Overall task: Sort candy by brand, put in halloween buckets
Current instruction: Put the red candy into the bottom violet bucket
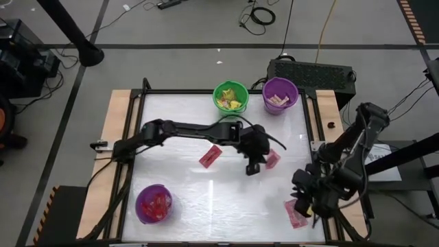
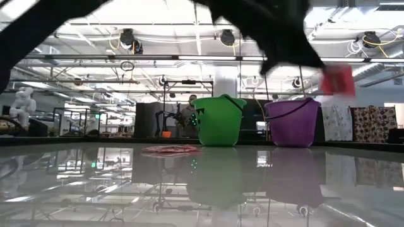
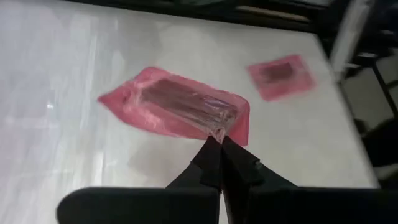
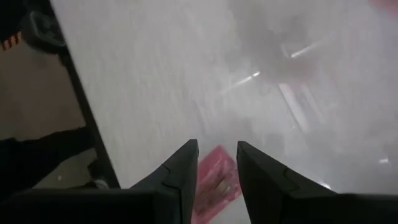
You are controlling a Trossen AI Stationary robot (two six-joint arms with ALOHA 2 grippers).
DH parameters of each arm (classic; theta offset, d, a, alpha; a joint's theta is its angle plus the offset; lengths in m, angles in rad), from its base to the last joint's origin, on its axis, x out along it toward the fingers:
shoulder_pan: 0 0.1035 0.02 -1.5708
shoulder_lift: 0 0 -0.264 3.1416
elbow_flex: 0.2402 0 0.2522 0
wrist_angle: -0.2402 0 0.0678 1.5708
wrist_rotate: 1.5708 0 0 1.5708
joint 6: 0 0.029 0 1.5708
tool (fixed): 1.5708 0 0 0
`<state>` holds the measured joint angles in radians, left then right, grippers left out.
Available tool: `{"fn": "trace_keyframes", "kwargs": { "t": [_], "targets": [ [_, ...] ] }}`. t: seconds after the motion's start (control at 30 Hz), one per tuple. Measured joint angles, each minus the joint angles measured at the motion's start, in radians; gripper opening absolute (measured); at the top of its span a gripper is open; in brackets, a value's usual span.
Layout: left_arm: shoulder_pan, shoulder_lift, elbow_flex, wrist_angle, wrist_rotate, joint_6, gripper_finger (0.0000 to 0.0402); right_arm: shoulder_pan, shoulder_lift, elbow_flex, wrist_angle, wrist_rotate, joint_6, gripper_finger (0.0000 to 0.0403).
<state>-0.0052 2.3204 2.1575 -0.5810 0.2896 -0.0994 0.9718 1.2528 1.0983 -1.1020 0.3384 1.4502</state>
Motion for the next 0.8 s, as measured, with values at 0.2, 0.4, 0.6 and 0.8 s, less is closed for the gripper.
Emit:
{"fn": "trace_keyframes", "kwargs": {
  "t": [0.2,0.4,0.6,0.8],
  "targets": [
    [-0.070,-0.130,0.003,-0.347,-0.059,-0.151,0.0001,0.089,0.011,0.000,0.046,0.058,0.000,0.0105],
    [-0.204,-0.212,0.004,-0.661,-0.102,-0.285,0.0001,0.111,0.061,0.000,0.113,0.109,-0.022,0.0105],
    [-0.362,-0.236,0.002,-0.941,-0.185,-0.333,0.0000,0.110,0.136,0.000,0.226,0.104,-0.007,0.0105],
    [-0.509,-0.285,-0.013,-0.984,-0.238,-0.347,0.0000,0.087,0.227,0.000,0.381,0.105,0.116,0.0105]
  ]
}}
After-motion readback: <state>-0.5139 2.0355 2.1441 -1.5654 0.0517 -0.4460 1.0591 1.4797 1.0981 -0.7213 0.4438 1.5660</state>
